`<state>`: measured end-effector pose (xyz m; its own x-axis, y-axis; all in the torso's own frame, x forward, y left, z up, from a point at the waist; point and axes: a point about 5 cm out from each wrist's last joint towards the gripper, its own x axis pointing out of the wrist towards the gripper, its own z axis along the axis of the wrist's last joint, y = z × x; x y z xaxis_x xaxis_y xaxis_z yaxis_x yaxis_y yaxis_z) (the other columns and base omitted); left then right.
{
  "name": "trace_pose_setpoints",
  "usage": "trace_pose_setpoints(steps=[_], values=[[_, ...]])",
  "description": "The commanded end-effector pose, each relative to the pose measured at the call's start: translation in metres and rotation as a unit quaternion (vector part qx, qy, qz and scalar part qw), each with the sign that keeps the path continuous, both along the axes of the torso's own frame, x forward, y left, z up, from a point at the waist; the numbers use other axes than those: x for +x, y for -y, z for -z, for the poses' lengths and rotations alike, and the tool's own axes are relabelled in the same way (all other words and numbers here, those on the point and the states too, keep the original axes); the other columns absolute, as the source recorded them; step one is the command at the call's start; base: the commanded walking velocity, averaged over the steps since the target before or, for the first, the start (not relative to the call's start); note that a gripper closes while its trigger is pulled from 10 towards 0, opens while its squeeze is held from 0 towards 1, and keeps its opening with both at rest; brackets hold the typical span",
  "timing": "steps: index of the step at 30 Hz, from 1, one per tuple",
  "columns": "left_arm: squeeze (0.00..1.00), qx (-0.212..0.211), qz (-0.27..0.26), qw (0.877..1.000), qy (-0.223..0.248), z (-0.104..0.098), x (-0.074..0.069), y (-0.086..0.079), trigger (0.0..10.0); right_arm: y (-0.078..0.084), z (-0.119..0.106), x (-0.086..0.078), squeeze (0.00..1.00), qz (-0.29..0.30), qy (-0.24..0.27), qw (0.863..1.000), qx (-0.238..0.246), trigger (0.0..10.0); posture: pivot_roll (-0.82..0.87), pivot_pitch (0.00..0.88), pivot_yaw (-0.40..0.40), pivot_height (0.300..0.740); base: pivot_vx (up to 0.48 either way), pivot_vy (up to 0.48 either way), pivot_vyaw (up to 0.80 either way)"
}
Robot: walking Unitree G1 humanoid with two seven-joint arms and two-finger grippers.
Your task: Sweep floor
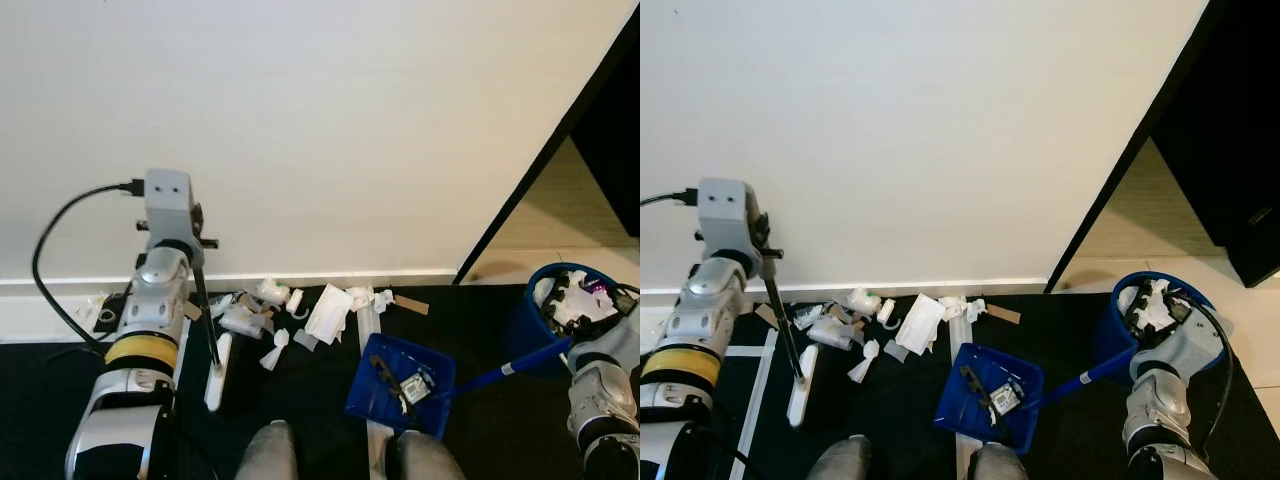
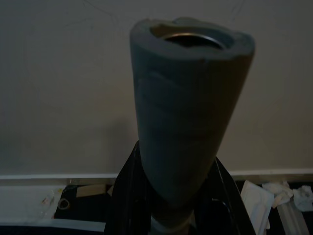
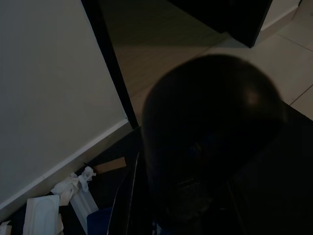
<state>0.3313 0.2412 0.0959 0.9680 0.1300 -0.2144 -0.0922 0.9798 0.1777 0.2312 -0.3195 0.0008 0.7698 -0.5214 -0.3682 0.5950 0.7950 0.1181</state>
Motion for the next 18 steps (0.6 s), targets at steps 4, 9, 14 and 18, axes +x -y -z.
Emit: trace_pose_setpoints(steps=[4,9,14,18], values=[[0.00,0.009,-0.008,0.999,0.033,-0.008,0.002,0.000,10.0,0.006,-0.003,0.000,0.00,0.006,-0.008,1.000,-0.013,10.0,0.07,0.006,-0.009,0.740,0.000,0.000,0.00],[0.00,0.006,-0.014,0.999,0.036,-0.011,0.001,-0.007,10.0,0.013,-0.013,0.005,0.00,0.017,0.013,1.000,-0.022,10.0,0.07,0.005,-0.006,0.740,0.000,0.000,0.00],[0.00,0.014,-0.029,0.999,0.026,-0.006,-0.002,-0.011,10.0,0.016,-0.018,0.008,0.00,0.012,0.020,0.999,-0.025,10.0,0.07,0.011,-0.010,0.740,0.000,0.000,0.00],[0.00,0.001,-0.034,0.999,0.030,-0.003,-0.005,-0.007,10.0,0.012,-0.014,0.007,0.00,0.004,0.014,1.000,-0.016,10.0,0.07,0.011,-0.016,0.740,0.000,0.000,0.00]])
